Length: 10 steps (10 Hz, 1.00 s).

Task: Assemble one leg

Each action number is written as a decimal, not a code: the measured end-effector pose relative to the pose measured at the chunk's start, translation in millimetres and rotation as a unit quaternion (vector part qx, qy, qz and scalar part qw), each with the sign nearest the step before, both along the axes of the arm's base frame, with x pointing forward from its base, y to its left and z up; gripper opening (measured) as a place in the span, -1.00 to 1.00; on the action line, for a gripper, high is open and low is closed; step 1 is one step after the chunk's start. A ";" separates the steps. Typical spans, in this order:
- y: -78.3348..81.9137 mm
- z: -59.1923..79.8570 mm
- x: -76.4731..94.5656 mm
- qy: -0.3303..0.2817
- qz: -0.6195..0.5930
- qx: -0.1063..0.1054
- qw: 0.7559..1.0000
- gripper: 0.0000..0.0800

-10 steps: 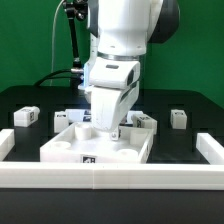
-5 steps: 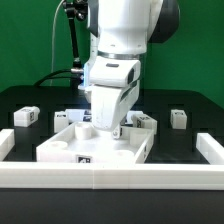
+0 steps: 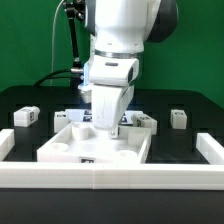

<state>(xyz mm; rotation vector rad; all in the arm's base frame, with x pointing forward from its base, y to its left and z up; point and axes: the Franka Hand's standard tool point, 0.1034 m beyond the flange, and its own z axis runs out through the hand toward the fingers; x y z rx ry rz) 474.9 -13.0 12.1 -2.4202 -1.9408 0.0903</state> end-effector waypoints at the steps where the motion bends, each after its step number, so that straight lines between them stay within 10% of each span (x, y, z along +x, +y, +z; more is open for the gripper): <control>1: -0.7 0.0 2.0 -0.005 0.020 0.002 1.000 -0.84; 10: 17.1 -0.8 5.6 -0.007 0.150 -0.004 0.989 -0.84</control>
Offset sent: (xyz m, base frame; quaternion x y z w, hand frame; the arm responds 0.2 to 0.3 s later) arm 0.0177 0.0171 -0.0062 -0.0590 -0.1132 -0.1473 0.9808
